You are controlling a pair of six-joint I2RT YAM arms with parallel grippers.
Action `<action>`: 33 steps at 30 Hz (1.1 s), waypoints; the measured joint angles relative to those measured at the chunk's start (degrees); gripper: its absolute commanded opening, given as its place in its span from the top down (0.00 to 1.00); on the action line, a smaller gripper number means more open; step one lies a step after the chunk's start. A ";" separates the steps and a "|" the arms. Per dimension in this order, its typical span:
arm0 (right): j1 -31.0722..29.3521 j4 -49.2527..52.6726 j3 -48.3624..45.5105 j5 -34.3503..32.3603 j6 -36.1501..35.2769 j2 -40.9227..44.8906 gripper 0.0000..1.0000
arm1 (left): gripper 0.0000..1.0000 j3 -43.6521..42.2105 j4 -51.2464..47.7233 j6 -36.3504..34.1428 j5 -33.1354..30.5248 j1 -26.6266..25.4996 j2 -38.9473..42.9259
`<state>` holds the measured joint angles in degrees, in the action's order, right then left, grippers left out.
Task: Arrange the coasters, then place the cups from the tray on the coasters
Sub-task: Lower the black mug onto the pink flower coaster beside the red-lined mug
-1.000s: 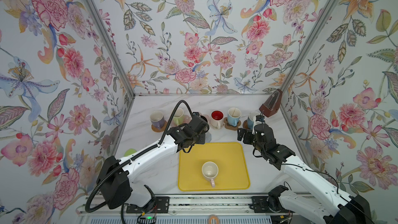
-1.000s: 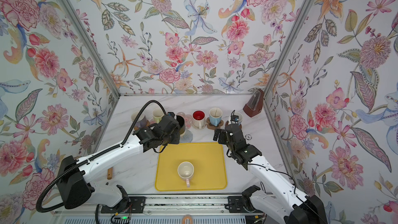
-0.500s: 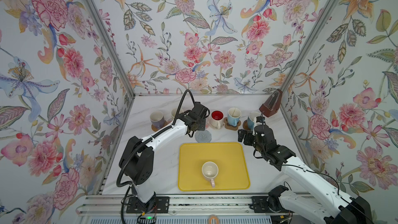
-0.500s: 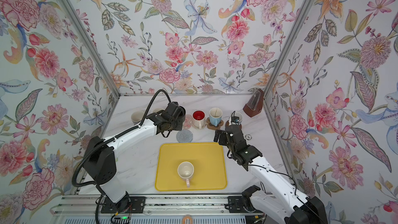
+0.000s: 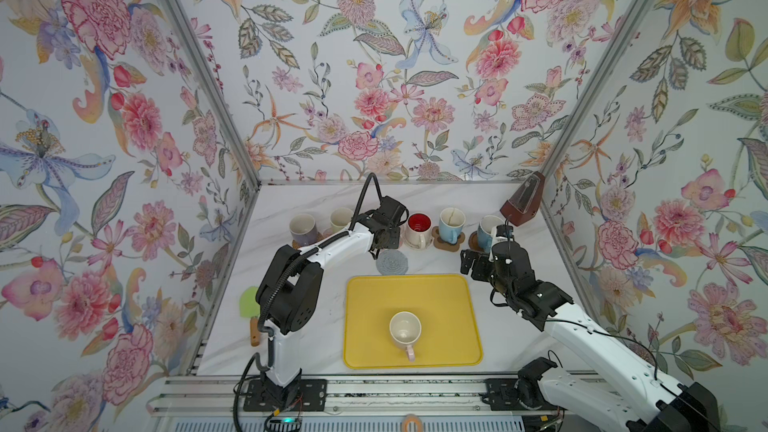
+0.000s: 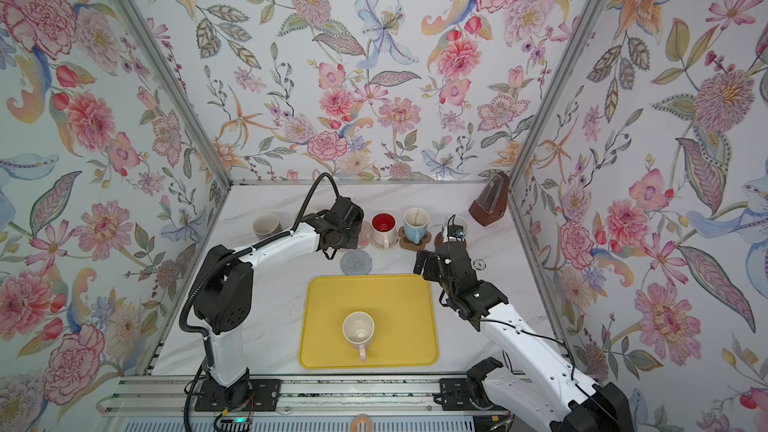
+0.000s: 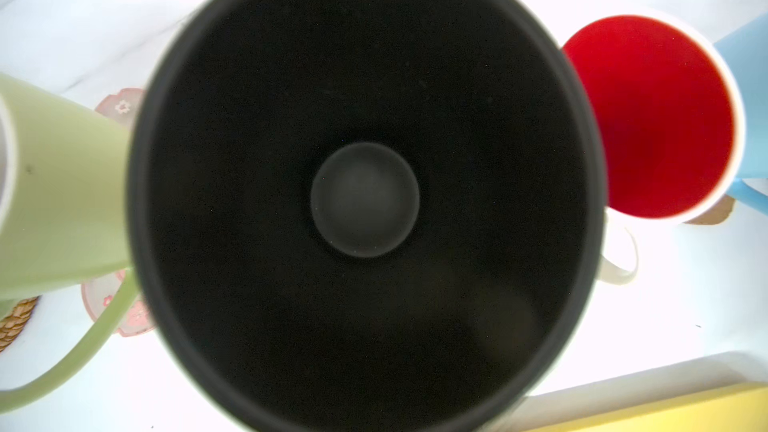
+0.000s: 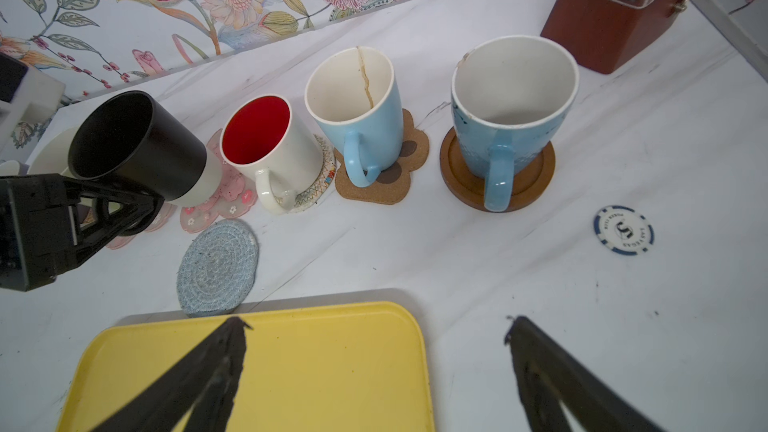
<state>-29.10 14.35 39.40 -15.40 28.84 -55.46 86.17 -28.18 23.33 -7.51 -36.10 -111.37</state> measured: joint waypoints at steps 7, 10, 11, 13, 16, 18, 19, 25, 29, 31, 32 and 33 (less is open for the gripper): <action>0.00 -0.02 0.00 0.00 0.00 0.00 0.01 | 1.00 0.15 1.46 0.00 0.02 1.31 -0.48; 0.00 -0.02 0.00 -0.02 0.00 0.00 0.01 | 1.00 0.39 2.19 0.02 0.11 1.64 -1.36; 0.00 -0.04 0.00 -0.02 0.00 0.00 0.01 | 1.00 0.42 2.40 0.02 0.15 1.70 -1.62; 0.00 -0.04 0.00 -0.02 0.00 0.00 0.01 | 1.00 0.42 2.47 0.02 0.44 1.88 -1.95; 0.00 -0.02 0.00 -0.02 0.00 0.09 0.01 | 1.00 0.42 2.62 0.02 0.90 2.01 -1.99; 0.00 -0.02 0.00 -0.04 0.00 0.33 0.01 | 1.00 0.48 2.67 0.02 0.96 2.03 -2.01; 0.02 -0.02 0.00 -0.04 0.00 0.46 0.01 | 1.00 0.48 2.73 0.02 1.05 2.03 -2.01; 0.07 0.00 0.00 -0.24 0.00 0.74 0.01 | 1.00 0.52 3.21 0.04 1.27 2.19 -2.67; 0.07 0.02 0.00 -0.28 0.00 0.96 0.01 | 1.00 0.92 3.43 0.09 1.49 2.43 -4.15; 0.07 0.17 0.00 -0.46 -0.02 1.22 0.01 | 1.00 1.03 3.54 0.11 1.60 2.47 -4.72; 0.07 0.37 0.00 -0.52 0.00 1.42 0.01 | 1.00 1.03 3.54 0.13 1.66 2.47 -4.94; 0.07 0.48 -0.02 -0.63 0.00 1.62 0.01 | 1.00 1.03 3.61 0.26 1.77 2.47 -5.14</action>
<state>-29.04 14.83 39.38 -16.03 28.84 -53.84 87.20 -24.58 23.59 -5.74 -33.63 -116.51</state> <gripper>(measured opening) 0.992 0.179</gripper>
